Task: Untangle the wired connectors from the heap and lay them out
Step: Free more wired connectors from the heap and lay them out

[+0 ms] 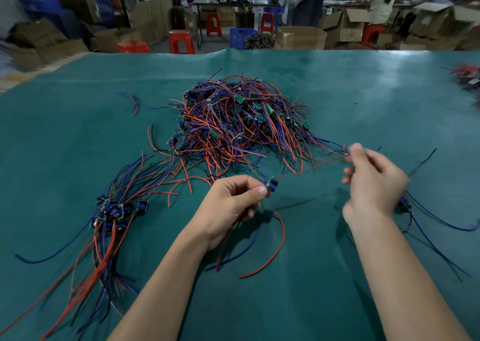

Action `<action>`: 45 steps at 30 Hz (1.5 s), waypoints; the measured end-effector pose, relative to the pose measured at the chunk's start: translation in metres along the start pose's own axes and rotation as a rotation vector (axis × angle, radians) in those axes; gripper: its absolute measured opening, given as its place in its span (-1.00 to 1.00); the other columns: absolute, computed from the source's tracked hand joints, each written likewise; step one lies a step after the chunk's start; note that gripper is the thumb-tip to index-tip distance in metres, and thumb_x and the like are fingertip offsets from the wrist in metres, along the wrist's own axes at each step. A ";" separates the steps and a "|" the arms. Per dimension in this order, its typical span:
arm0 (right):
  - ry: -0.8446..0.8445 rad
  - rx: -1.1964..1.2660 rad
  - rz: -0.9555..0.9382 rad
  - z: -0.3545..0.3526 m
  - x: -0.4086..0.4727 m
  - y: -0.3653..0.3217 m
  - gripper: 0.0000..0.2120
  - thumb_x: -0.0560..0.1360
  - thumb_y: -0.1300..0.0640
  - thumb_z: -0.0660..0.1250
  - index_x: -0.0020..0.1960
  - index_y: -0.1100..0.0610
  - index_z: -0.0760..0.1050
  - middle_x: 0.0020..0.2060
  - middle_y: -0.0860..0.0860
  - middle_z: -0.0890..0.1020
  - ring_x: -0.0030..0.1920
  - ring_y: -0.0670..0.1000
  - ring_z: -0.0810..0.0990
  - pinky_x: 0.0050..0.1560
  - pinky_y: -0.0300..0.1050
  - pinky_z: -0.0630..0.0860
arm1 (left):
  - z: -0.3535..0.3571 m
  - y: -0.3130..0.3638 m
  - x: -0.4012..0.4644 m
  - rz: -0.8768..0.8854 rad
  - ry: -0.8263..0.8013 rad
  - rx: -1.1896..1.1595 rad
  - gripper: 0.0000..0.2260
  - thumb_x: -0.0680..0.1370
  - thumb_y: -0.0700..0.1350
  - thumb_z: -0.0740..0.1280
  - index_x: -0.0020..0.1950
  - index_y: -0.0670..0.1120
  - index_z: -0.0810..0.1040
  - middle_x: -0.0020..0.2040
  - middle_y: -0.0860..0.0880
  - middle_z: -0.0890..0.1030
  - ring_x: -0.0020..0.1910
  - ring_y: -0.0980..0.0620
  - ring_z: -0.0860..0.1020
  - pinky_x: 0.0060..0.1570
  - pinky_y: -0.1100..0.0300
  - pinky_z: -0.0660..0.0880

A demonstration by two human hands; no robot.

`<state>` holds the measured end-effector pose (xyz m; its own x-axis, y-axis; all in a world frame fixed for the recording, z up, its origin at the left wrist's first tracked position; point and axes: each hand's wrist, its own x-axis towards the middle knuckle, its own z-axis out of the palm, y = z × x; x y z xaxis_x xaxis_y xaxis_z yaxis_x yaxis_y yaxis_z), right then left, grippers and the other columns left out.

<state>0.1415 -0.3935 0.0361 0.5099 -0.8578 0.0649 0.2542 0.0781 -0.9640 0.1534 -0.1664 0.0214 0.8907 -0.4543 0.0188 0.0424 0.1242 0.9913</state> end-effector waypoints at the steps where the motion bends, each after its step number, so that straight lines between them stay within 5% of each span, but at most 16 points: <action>1: 0.032 0.024 0.045 0.000 0.000 0.000 -0.85 0.56 0.18 0.41 -0.20 0.11 0.62 -0.34 0.02 0.66 -0.52 -0.08 0.42 -0.49 -0.20 0.34 | 0.000 0.000 0.000 -0.009 0.023 -0.050 -0.93 0.56 -0.24 0.37 -0.13 -0.16 0.58 -0.37 -0.04 0.55 -0.46 0.11 0.44 -0.45 0.35 0.35; 3: -0.069 0.006 0.108 0.005 -0.007 0.001 -0.84 0.57 0.17 0.39 -0.19 0.11 0.62 -0.37 0.00 0.66 -0.53 -0.09 0.42 -0.50 -0.21 0.32 | 0.000 0.000 0.001 -0.019 0.042 -0.121 -0.93 0.58 -0.29 0.33 -0.06 -0.16 0.59 -0.25 -0.08 0.64 -0.38 0.09 0.53 -0.37 0.34 0.44; 7: -0.765 -0.243 0.014 0.021 -0.050 0.005 -0.84 0.46 0.00 0.50 -0.14 0.10 0.70 -0.31 0.00 0.71 -0.40 -0.12 0.57 -0.48 -0.24 0.42 | 0.001 0.000 -0.001 -0.031 0.003 -0.110 -0.91 0.58 -0.28 0.33 -0.03 -0.16 0.62 -0.18 -0.13 0.67 -0.30 0.07 0.58 -0.29 0.32 0.50; 9: -0.901 -0.295 -0.076 0.025 -0.064 0.011 -0.87 0.46 0.02 0.51 -0.09 0.08 0.70 -0.29 -0.01 0.72 -0.34 -0.14 0.61 -0.38 -0.32 0.45 | 0.000 0.002 -0.001 -0.036 -0.001 -0.092 -0.93 0.55 -0.20 0.37 -0.10 -0.14 0.64 -0.25 -0.12 0.65 -0.35 0.07 0.55 -0.35 0.33 0.47; 14: -0.749 -0.192 -0.122 0.022 -0.054 0.008 -0.95 0.47 0.14 0.53 -0.14 0.02 0.70 -0.28 -0.08 0.72 -0.30 -0.16 0.60 -0.31 -0.34 0.45 | -0.001 0.002 -0.001 -0.073 -0.045 -0.033 -0.83 0.47 -0.04 0.41 -0.11 -0.14 0.66 -0.39 -0.07 0.58 -0.48 0.09 0.46 -0.43 0.32 0.35; 27: -0.047 0.187 -0.086 -0.015 -0.001 -0.051 -0.81 0.48 0.25 0.46 -0.28 0.09 0.54 -0.50 -0.05 0.59 -0.50 -0.05 0.45 -0.50 -0.18 0.29 | 0.000 0.005 -0.002 -0.072 -0.105 -0.005 -0.88 0.47 -0.17 0.38 -0.26 -0.08 0.66 -0.35 -0.09 0.62 -0.42 0.06 0.51 -0.37 0.26 0.37; 38: -0.374 -0.284 -0.115 -0.066 0.024 -0.096 -0.94 0.62 0.17 0.33 -0.01 0.06 0.56 -0.30 0.06 0.49 -0.55 -0.23 0.40 -0.55 -0.42 0.28 | -0.001 0.003 -0.001 -0.091 -0.041 -0.076 -0.84 0.59 -0.33 0.28 -0.09 -0.17 0.62 -0.24 -0.09 0.66 -0.33 0.10 0.57 -0.30 0.34 0.46; 41: -0.427 -0.472 -0.112 -0.080 0.041 -0.106 -0.82 0.64 0.22 0.29 0.22 0.09 0.49 -0.29 0.10 0.45 -0.61 -0.21 0.37 -0.61 -0.43 0.26 | -0.001 0.004 -0.001 -0.093 -0.037 -0.098 -0.83 0.59 -0.34 0.27 -0.09 -0.17 0.62 -0.25 -0.09 0.66 -0.34 0.10 0.57 -0.31 0.35 0.47; 45: -0.474 -0.755 -0.119 -0.098 0.061 -0.111 -0.82 0.64 0.23 0.30 0.22 0.13 0.53 -0.26 0.15 0.55 -0.59 -0.19 0.45 -0.63 -0.38 0.36 | 0.000 0.004 -0.001 -0.093 -0.033 -0.094 -0.84 0.59 -0.35 0.26 -0.08 -0.19 0.61 -0.24 -0.10 0.65 -0.33 0.09 0.57 -0.31 0.35 0.48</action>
<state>0.0644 -0.5042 0.1215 0.8430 -0.5259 0.1135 -0.1953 -0.4957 -0.8462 0.1532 -0.1652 0.0256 0.8657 -0.4961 -0.0668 0.1678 0.1618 0.9725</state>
